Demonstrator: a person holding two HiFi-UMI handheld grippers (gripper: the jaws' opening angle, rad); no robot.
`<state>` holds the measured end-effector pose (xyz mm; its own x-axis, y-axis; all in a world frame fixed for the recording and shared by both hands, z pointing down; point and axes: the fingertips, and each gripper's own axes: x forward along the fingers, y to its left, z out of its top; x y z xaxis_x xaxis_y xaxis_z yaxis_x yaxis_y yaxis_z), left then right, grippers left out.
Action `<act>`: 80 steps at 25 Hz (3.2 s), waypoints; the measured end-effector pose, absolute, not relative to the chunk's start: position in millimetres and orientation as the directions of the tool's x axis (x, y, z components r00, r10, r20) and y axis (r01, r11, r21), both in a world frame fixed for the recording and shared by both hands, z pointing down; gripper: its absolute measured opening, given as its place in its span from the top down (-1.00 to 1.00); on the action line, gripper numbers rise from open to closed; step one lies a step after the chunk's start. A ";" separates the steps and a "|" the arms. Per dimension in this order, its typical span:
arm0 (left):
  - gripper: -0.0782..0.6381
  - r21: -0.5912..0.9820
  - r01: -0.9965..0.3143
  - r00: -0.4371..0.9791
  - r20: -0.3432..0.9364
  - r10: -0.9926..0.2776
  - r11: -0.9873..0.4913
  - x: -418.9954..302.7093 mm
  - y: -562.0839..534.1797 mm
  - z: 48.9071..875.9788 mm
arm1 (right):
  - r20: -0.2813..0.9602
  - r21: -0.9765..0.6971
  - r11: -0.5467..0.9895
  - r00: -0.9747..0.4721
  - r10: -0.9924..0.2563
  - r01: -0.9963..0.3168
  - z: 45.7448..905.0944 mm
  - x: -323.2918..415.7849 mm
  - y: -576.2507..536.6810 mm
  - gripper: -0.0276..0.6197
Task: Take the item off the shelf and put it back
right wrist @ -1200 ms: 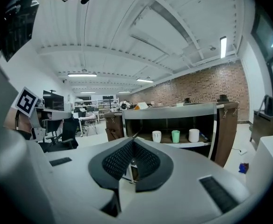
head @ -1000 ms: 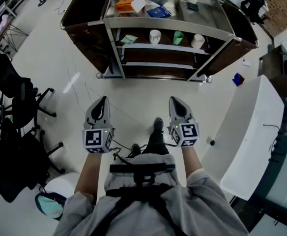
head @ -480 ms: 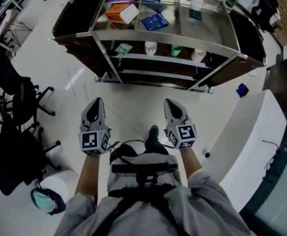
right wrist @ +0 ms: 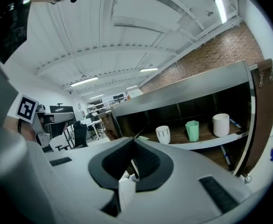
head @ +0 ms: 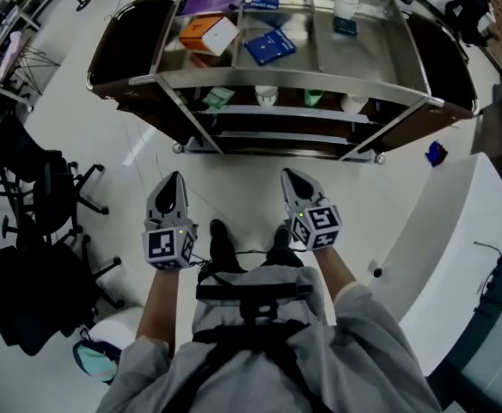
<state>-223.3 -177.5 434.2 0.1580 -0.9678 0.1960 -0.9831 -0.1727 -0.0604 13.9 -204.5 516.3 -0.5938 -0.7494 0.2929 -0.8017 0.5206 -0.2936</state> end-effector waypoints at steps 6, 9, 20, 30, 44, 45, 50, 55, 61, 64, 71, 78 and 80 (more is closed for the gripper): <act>0.77 -0.079 -0.963 0.234 0.231 -0.945 -0.258 -231.6 -200.1 441.4 | 0.298 -0.384 0.453 -0.573 -0.764 -0.804 541.6 -30.2 -230.5 0.76; 0.77 -0.088 -0.960 0.236 0.257 -0.937 -0.266 -242.7 -212.5 450.1 | 0.264 -0.500 0.426 -0.601 -0.754 -0.754 552.9 -58.1 -248.6 0.43; 0.77 -0.125 -0.944 0.271 0.237 -0.933 -0.306 -265.3 -267.1 474.4 | 0.231 -0.769 0.240 -0.608 -0.759 -0.592 629.9 -128.8 -327.7 0.19; 0.77 -0.115 -0.938 0.291 0.252 -0.923 -0.327 -276.5 -305.9 503.6 | 0.238 -0.866 0.108 -0.591 -0.771 -0.489 677.5 -172.9 -396.2 0.19; 0.77 -0.106 -0.938 0.295 0.261 -0.919 -0.331 -284.3 -332.1 525.1 | 0.243 -0.914 0.004 -0.555 -0.795 -0.405 705.5 -194.0 -457.9 0.19; 0.77 -0.106 -0.938 0.294 0.262 -0.919 -0.330 -285.7 -332.8 526.4 | 0.245 -0.914 0.000 -0.552 -0.797 -0.405 705.7 -195.1 -461.2 0.19; 0.77 -0.112 -0.937 0.292 0.266 -0.919 -0.330 -289.6 -335.6 531.7 | 0.267 -0.914 -0.034 -0.537 -0.800 -0.404 712.2 -198.5 -472.1 0.19; 0.77 -0.104 -0.941 0.285 0.273 -0.919 -0.322 -294.3 -337.4 535.3 | 0.259 -0.925 -0.044 -0.543 -0.799 -0.377 711.4 -205.5 -480.5 0.19; 0.77 -0.102 -0.944 0.275 0.279 -0.920 -0.314 -299.9 -337.4 539.8 | 0.319 -0.910 -0.093 -0.541 -0.778 -0.404 719.1 -212.2 -487.7 0.36; 0.77 -0.102 -0.946 0.268 0.284 -0.920 -0.307 -303.6 -337.0 541.7 | 0.379 -0.891 -0.151 -0.517 -0.768 -0.429 731.8 -207.9 -485.3 0.88; 0.77 -0.092 -0.950 0.261 0.290 -0.921 -0.298 -306.7 -337.5 546.1 | 0.355 -0.900 -0.140 -0.510 -0.783 -0.412 733.2 -203.3 -483.9 0.89; 0.77 -0.075 -0.957 0.250 0.289 -0.924 -0.282 -307.0 -333.9 546.6 | 0.318 -0.910 -0.091 -0.542 -0.778 -0.404 718.5 -205.4 -480.5 0.89; 0.77 -0.070 -0.959 0.244 0.287 -0.926 -0.274 -307.6 -332.0 545.6 | 0.319 -0.907 -0.083 -0.546 -0.775 -0.413 714.1 -203.5 -476.6 0.89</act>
